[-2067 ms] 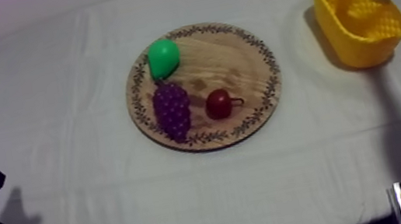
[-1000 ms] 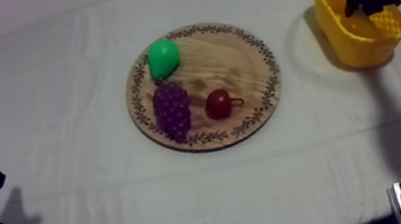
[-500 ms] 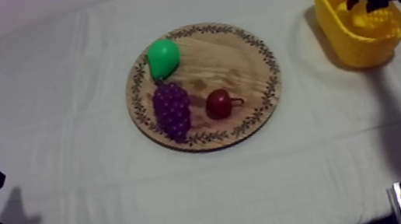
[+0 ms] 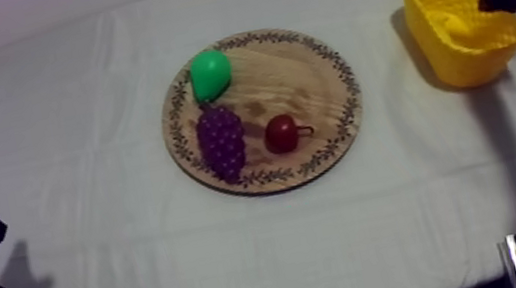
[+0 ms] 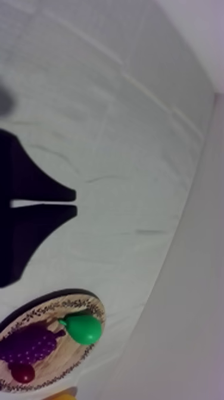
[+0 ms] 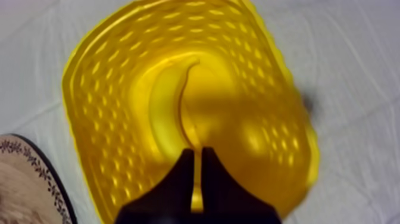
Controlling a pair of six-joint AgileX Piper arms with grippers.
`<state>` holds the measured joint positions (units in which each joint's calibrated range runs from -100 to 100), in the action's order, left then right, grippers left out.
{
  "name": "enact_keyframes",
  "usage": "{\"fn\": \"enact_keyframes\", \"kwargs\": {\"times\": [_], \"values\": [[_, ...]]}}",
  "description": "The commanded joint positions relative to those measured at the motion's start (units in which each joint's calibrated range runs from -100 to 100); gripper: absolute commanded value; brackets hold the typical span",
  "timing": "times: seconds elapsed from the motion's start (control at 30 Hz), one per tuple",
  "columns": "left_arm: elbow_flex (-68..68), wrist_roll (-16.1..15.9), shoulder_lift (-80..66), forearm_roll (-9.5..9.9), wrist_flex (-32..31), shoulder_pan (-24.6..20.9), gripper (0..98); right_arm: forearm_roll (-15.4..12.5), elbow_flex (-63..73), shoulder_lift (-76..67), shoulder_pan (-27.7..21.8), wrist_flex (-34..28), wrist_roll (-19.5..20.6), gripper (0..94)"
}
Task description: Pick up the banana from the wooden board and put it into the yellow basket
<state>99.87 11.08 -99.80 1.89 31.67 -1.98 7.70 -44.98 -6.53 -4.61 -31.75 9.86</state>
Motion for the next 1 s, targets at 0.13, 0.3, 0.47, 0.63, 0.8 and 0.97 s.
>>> {"fn": "enact_keyframes", "kwargs": {"times": [0.13, 0.3, 0.47, 0.63, 0.8, 0.97], "values": [[0.02, -0.02, -0.03, -0.01, 0.01, -0.01, 0.1, -1.36, -18.73, -25.11, -0.76, 1.58, -1.38, 0.9], [0.02, -0.02, -0.03, -0.01, 0.01, -0.01, 0.1, -2.21, -28.27, -38.14, -1.13, 2.81, -2.08, 0.6], [0.02, -0.02, -0.03, -0.01, 0.01, -0.01, 0.1, -2.93, -37.89, -51.29, -1.21, 4.76, -2.96, 0.5], [0.02, -0.02, -0.03, -0.01, 0.01, -0.01, 0.1, -5.57, -47.09, -65.22, -2.32, 5.33, -7.00, 0.5], [0.02, -0.01, -0.03, -0.01, 0.01, -0.01, 0.1, -6.65, -52.78, -78.52, -2.45, 2.17, -9.83, 0.5], [0.02, 0.01, -0.03, -0.01, 0.01, -0.01, 0.1, -6.87, -54.27, -85.57, -1.97, -2.36, -10.99, 0.5]]}}
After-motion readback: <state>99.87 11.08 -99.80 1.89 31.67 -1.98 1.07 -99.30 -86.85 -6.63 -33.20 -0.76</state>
